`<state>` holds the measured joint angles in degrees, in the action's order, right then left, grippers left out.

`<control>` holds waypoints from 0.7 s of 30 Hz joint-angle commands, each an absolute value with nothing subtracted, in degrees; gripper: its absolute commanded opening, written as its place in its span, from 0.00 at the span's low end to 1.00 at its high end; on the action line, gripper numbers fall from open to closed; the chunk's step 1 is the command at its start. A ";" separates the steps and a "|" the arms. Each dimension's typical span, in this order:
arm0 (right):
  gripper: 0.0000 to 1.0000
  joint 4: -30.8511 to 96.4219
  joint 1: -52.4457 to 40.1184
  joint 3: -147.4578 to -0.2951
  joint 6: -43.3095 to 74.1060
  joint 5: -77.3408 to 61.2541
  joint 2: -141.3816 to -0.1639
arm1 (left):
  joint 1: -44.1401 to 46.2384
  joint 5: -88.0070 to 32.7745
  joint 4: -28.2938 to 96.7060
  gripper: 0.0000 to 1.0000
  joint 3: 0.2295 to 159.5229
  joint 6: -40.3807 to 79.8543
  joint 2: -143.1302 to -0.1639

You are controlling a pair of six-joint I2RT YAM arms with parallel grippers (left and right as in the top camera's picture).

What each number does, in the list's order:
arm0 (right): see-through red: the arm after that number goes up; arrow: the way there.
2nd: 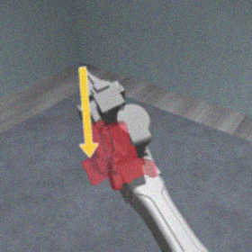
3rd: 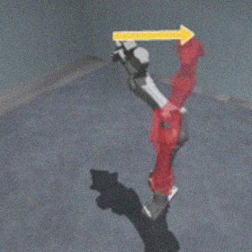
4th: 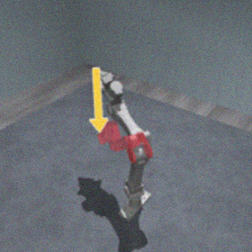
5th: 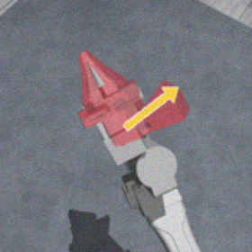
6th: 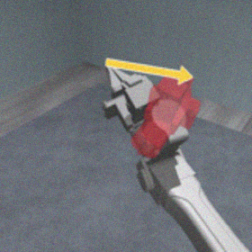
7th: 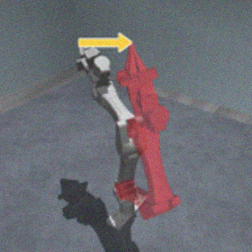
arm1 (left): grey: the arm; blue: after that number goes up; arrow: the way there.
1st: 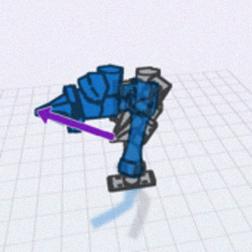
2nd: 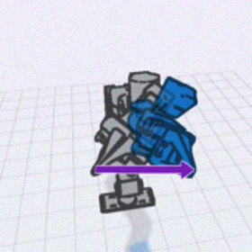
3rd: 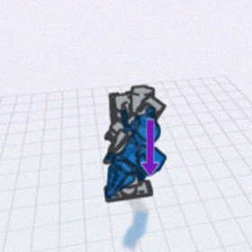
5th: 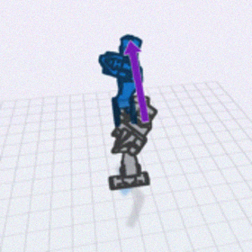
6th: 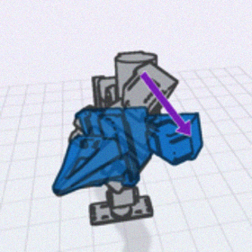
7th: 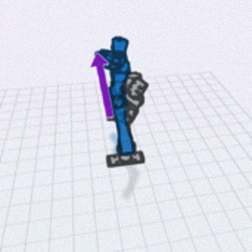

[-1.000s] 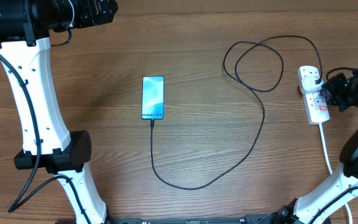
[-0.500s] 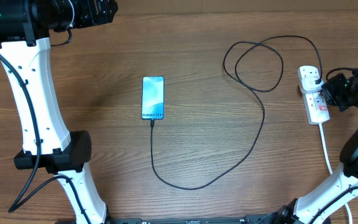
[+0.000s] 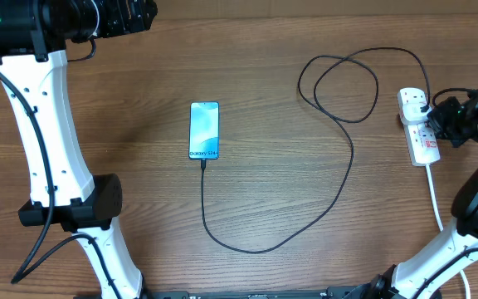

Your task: Plug charger to phone and switch on socket

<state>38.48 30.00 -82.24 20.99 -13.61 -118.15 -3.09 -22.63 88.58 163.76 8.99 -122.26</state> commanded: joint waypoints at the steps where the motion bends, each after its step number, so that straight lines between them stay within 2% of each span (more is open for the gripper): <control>1: 0.04 40.84 25.91 -81.01 20.95 -18.15 -120.57 | -2.87 -22.24 88.51 0.99 163.76 8.99 -121.82; 21: 0.04 42.63 22.65 -81.01 19.68 -18.11 -120.57 | -2.87 -22.24 88.51 0.99 163.76 8.99 -121.82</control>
<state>40.14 28.38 -83.02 20.84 -10.13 -118.13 -3.09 -22.63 88.55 163.76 8.99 -122.26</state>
